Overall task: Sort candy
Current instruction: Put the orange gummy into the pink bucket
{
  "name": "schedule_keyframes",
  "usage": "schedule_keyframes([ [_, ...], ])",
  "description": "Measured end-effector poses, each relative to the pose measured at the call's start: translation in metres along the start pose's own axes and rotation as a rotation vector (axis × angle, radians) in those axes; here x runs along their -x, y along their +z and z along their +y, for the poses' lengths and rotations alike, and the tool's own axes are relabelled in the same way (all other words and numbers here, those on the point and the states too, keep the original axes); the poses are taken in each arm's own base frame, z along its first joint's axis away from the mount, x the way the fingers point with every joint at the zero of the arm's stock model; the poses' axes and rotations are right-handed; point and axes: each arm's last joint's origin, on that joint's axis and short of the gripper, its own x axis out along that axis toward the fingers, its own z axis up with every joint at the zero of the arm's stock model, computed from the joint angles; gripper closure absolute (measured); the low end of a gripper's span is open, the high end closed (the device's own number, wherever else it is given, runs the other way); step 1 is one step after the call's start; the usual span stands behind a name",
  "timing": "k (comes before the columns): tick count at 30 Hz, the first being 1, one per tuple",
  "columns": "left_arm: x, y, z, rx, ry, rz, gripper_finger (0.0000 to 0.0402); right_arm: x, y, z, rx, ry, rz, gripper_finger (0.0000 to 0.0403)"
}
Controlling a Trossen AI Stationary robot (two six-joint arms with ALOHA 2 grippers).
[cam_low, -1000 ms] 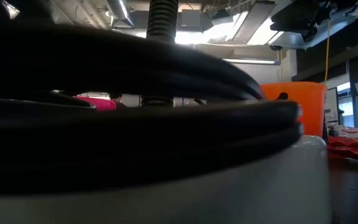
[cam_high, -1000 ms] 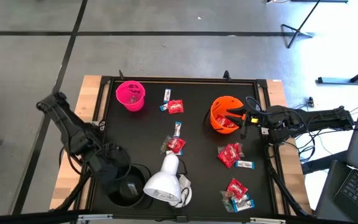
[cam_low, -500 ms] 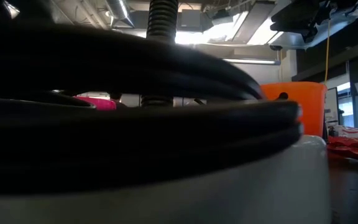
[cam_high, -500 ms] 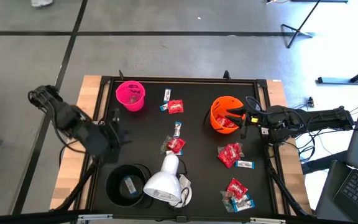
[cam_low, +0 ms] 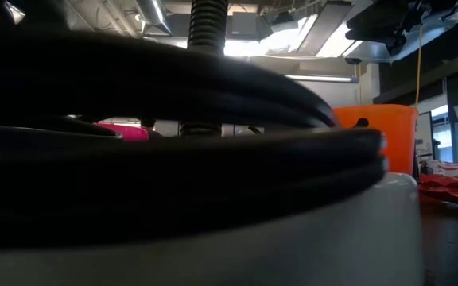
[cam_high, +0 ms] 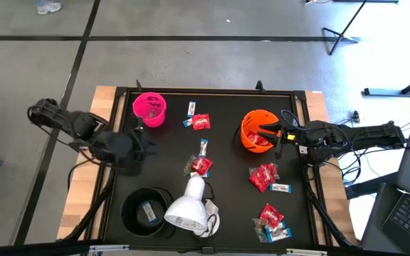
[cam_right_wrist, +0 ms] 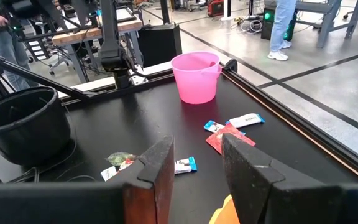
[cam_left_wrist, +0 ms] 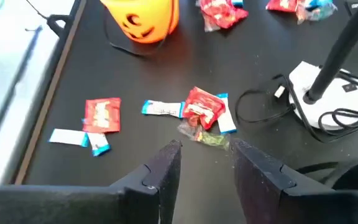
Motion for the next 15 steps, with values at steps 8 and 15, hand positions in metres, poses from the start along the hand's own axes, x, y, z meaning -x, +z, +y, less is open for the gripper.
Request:
schedule_keyframes([
  [8, -0.07, -0.031, 0.005, 0.047, -0.087, -0.028, 0.0271, 0.0, 0.0, 0.0, 0.0, 0.0, 0.0, 0.0272],
  [15, -0.12, -0.056, 0.011, 0.051, -0.079, -0.058, 0.0271, 0.0, 0.0, 0.0, 0.0, 0.0, 0.0, 0.0272],
])
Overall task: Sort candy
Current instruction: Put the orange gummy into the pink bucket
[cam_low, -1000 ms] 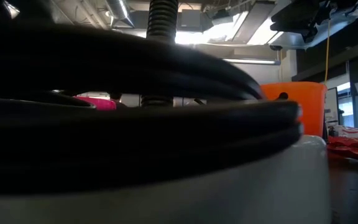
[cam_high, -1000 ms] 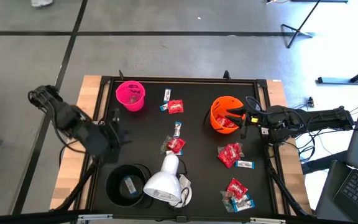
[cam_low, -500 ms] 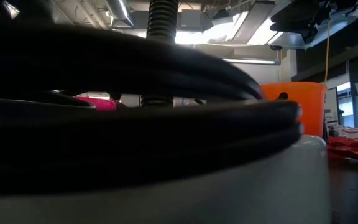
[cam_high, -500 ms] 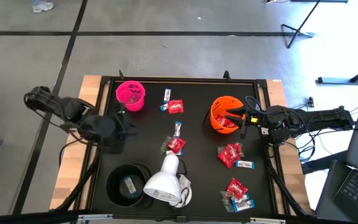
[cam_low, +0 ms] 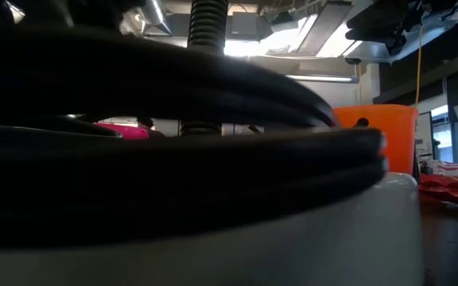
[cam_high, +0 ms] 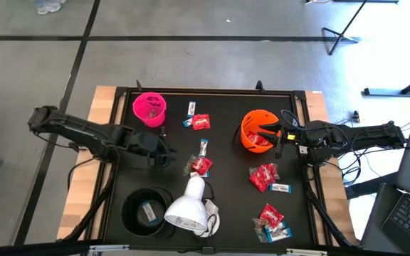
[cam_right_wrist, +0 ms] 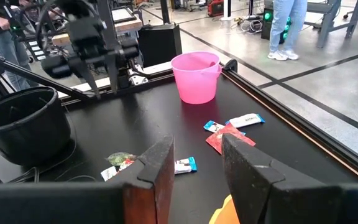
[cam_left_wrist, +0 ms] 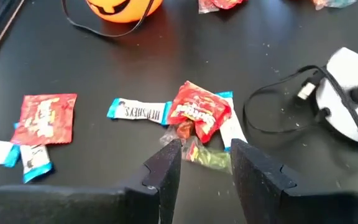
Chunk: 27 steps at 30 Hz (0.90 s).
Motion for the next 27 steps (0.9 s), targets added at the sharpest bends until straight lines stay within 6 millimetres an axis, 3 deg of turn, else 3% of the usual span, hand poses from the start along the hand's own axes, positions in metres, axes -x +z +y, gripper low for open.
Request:
schedule_keyframes([
  [13, -0.056, -0.003, 0.002, -0.144, 0.021, -0.031, 0.0271, 0.0, 0.0, -0.003, -0.018, -0.097, -0.015, 0.0272],
  [27, -0.107, -0.011, 0.033, -0.213, -0.099, -0.033, 0.0271, 0.001, 0.001, -0.007, 0.008, -0.233, -0.047, 0.0272],
])
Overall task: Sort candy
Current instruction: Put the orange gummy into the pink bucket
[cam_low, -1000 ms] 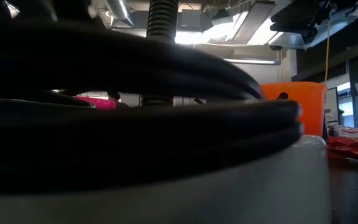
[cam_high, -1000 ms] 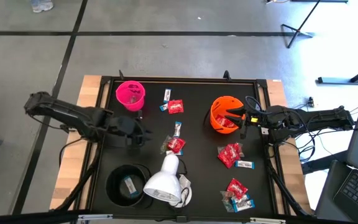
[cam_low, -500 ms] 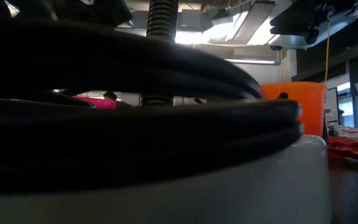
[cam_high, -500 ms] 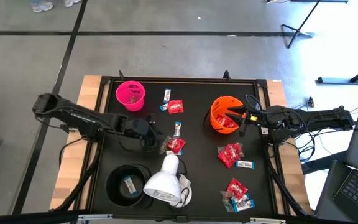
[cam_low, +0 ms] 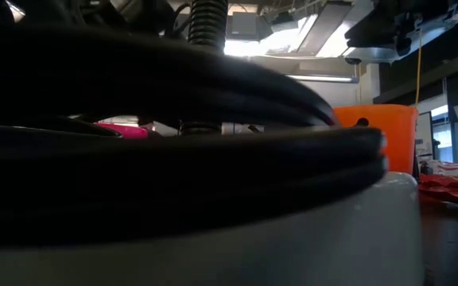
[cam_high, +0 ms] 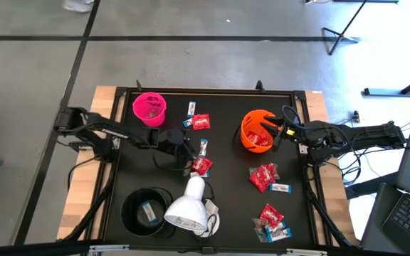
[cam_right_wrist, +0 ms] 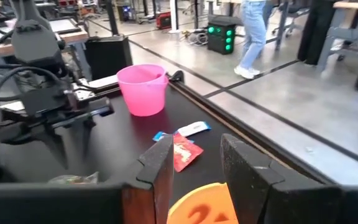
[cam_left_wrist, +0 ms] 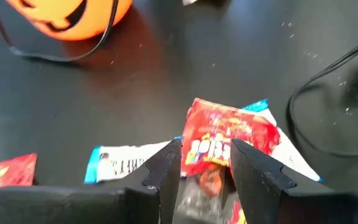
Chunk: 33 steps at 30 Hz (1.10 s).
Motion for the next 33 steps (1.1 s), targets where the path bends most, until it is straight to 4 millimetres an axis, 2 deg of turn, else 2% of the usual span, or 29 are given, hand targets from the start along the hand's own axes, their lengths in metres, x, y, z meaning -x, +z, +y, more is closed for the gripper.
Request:
schedule_keyframes([
  [6, -0.008, 0.001, 0.004, 0.005, -0.064, -0.062, 0.0271, 0.0, 0.0, -0.001, 0.006, -0.018, -0.005, 0.0272],
  [13, -0.009, 0.004, -0.008, -0.02, -0.108, -0.079, 0.0271, 0.0, 0.002, 0.0, -0.005, -0.014, -0.022, 0.0272],
  [19, -0.017, 0.002, -0.02, -0.069, -0.121, -0.06, 0.0271, -0.001, 0.002, 0.001, 0.015, -0.011, -0.02, 0.0272],
  [27, -0.036, -0.015, -0.03, -0.06, -0.074, 0.053, 0.0271, -0.001, 0.001, 0.002, 0.044, 0.041, -0.008, 0.0272],
  [33, -0.037, -0.015, -0.038, -0.07, -0.088, 0.063, 0.0271, -0.001, 0.001, 0.002, 0.044, 0.048, -0.006, 0.0272],
])
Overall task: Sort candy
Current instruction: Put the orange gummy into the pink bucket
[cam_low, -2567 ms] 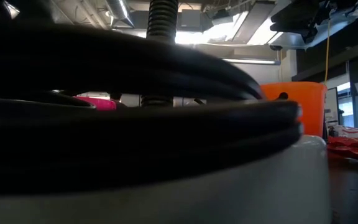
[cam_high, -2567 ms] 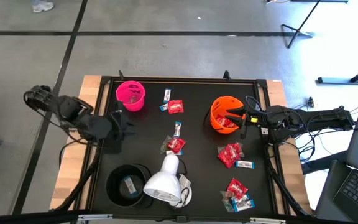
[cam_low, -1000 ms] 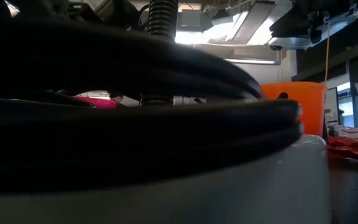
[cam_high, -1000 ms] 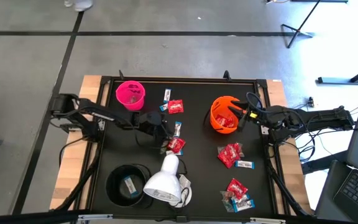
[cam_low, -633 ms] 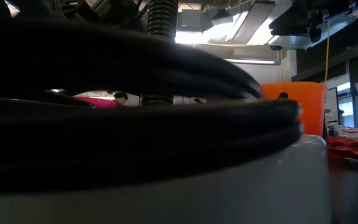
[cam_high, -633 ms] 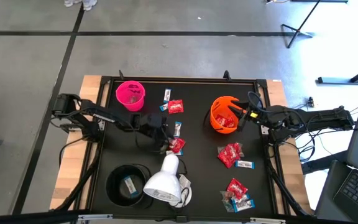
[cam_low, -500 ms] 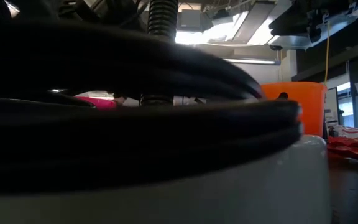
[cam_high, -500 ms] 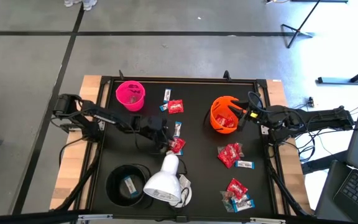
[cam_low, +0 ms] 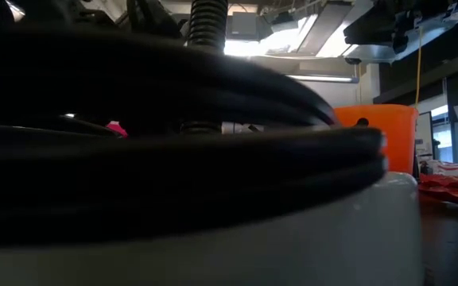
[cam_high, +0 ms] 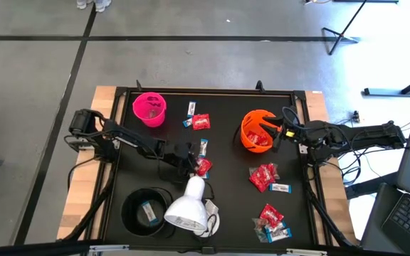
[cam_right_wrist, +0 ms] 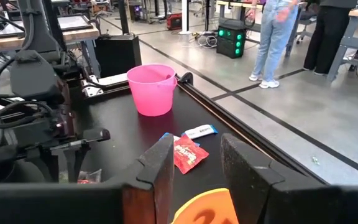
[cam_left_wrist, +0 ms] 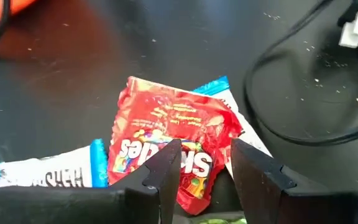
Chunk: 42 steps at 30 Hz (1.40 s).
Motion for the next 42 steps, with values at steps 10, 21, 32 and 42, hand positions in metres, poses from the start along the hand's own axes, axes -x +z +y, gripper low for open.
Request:
schedule_keyframes([
  [10, 0.001, 0.02, -0.006, -0.058, 0.006, 0.028, 0.0223, 0.0, 0.001, 0.0, -0.01, 0.002, -0.012, 0.0272],
  [21, 0.001, 0.015, -0.008, -0.097, 0.084, 0.11, 0.0176, 0.0, 0.003, 0.001, -0.051, 0.031, -0.02, 0.0272],
  [32, 0.002, 0.015, -0.007, -0.096, 0.117, 0.119, 0.0186, 0.0, 0.002, 0.002, -0.079, 0.06, -0.014, 0.0272],
  [42, 0.002, 0.014, 0.001, -0.043, 0.136, 0.121, 0.0245, 0.0, 0.002, 0.003, -0.096, 0.091, -0.006, 0.0272],
])
